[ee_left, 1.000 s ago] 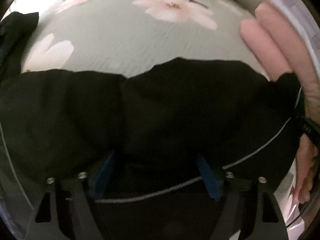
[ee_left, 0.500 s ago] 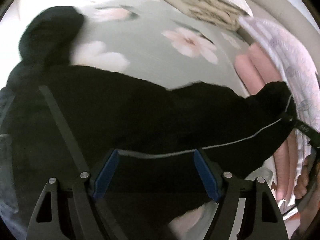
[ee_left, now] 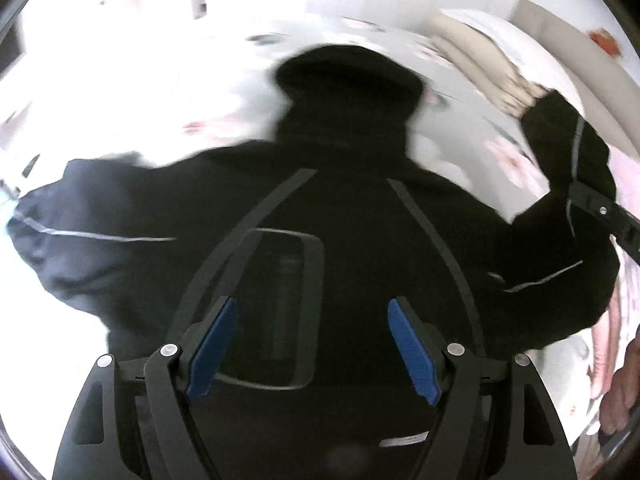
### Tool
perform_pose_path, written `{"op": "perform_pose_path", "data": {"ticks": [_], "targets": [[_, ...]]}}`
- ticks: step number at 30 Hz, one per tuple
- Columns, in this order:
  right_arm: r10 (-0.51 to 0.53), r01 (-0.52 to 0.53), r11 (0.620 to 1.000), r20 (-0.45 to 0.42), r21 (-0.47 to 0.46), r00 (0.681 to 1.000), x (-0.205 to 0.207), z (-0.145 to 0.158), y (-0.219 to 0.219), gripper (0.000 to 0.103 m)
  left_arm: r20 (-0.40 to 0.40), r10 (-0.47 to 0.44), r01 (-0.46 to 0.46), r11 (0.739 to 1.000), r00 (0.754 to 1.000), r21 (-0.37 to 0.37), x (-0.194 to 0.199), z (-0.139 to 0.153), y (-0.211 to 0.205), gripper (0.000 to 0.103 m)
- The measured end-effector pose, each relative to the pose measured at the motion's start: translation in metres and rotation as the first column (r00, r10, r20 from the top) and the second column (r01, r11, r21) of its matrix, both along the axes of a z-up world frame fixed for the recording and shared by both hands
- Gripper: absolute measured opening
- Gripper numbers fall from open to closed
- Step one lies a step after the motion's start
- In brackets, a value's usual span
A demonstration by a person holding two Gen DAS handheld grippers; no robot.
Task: Fold large clothes
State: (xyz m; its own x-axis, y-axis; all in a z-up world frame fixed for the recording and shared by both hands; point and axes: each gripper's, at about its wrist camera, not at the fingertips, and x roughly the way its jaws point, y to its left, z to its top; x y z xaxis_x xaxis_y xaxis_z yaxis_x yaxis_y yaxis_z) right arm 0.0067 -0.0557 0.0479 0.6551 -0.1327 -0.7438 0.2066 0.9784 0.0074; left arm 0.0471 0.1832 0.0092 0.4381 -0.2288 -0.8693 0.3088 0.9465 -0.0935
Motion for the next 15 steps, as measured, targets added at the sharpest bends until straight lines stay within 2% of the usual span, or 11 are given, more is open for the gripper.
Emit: {"op": "perform_pose_path", "data": {"ticks": [4, 6, 8, 10, 11, 12, 13, 15], "targets": [[0.122, -0.122, 0.992, -0.005, -0.015, 0.992, 0.034, -0.019, 0.098, 0.013, 0.003, 0.101, -0.101, 0.995, 0.995, 0.006, 0.019, 0.002, 0.075, 0.079], [0.171, -0.172, 0.985, -0.033, -0.030, 0.985, 0.052, -0.042, 0.149, 0.016, 0.006, 0.146, -0.146, 0.989, 0.989, 0.006, 0.027, 0.000, 0.107, 0.079], [0.217, -0.220, 0.975, -0.088, -0.032, 0.972, 0.075, -0.081, 0.191, 0.020, 0.001, 0.176, -0.177, 0.984, 0.984, 0.008, 0.033, -0.005, 0.136, 0.079], [0.255, -0.263, 0.965, -0.191, -0.014, 0.948, 0.092, -0.127, 0.221, 0.033, -0.010, 0.197, -0.197, 0.980, 0.980, 0.020, 0.039, -0.014, 0.161, 0.079], [0.289, -0.292, 0.956, -0.259, 0.026, 0.922, 0.098, -0.155, 0.237, 0.047, -0.014, 0.203, -0.202, 0.979, 0.979, 0.026, 0.041, -0.019, 0.167, 0.079], [0.322, -0.316, 0.946, -0.329, 0.072, 0.888, 0.104, -0.186, 0.250, 0.057, -0.017, 0.207, -0.207, 0.978, 0.978, 0.029, 0.042, -0.022, 0.176, 0.079], [0.330, -0.327, 0.942, -0.366, 0.070, 0.870, 0.103, -0.200, 0.255, 0.064, -0.019, 0.210, -0.209, 0.977, 0.978, 0.031, 0.044, -0.026, 0.176, 0.079], [0.333, -0.370, 0.927, -0.332, -0.056, 0.883, 0.095, -0.201, 0.274, 0.068, -0.023, 0.217, -0.217, 0.976, 0.976, 0.031, 0.046, -0.031, 0.186, 0.079]]}}
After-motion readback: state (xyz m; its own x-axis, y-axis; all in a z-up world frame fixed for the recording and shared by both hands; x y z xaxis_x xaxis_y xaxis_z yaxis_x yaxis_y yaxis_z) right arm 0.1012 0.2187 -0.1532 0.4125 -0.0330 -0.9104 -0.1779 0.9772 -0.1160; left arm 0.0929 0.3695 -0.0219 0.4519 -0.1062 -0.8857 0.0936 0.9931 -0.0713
